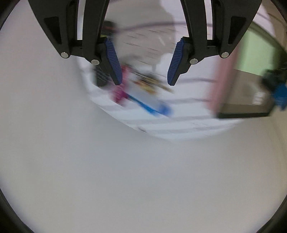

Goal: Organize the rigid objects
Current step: 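Move the right tool toward the black remote, then close the right tool on the black remote's end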

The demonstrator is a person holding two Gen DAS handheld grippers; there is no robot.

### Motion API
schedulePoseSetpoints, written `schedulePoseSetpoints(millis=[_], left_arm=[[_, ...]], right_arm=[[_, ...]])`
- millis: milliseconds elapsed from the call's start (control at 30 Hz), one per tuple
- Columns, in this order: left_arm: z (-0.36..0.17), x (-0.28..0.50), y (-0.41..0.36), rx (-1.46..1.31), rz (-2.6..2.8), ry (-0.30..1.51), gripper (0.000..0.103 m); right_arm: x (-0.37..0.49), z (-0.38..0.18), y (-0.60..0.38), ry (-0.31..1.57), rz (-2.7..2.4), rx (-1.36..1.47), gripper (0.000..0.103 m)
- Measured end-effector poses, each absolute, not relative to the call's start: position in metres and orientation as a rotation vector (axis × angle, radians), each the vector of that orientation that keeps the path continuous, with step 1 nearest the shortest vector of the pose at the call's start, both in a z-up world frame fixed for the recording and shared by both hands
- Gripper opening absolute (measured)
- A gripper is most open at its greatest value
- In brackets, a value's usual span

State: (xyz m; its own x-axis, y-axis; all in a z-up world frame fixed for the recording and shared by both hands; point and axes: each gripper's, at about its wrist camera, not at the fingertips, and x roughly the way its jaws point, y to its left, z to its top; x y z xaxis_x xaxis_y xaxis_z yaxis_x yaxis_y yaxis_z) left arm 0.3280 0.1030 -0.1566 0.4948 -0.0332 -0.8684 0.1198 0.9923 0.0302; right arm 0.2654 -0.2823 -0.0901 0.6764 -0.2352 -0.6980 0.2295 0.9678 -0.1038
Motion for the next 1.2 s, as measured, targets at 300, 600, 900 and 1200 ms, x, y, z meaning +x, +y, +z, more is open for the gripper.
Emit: schedulePoseSetpoints(millis=[300,600,900,1200], left_arm=[[-0.156,0.326,0.102,0.09,-0.082,1.054,0.042],[-0.156,0.326,0.102,0.088,-0.079,1.057,0.042],[-0.156,0.326,0.103,0.089,-0.079,1.057,0.042],[-0.156,0.329,0.103,0.088,-0.079,1.056,0.042]], right_arm=[[0.264,-0.152,-0.363,0.89,-0.32,0.08,0.054],[0.281,-0.174,-0.365,0.909,-0.274,0.082,0.054],[0.282,-0.182,-0.368,0.912,-0.251,0.107,0.045],[0.261,-0.165,-0.367,0.879,-0.248,0.179,0.044]])
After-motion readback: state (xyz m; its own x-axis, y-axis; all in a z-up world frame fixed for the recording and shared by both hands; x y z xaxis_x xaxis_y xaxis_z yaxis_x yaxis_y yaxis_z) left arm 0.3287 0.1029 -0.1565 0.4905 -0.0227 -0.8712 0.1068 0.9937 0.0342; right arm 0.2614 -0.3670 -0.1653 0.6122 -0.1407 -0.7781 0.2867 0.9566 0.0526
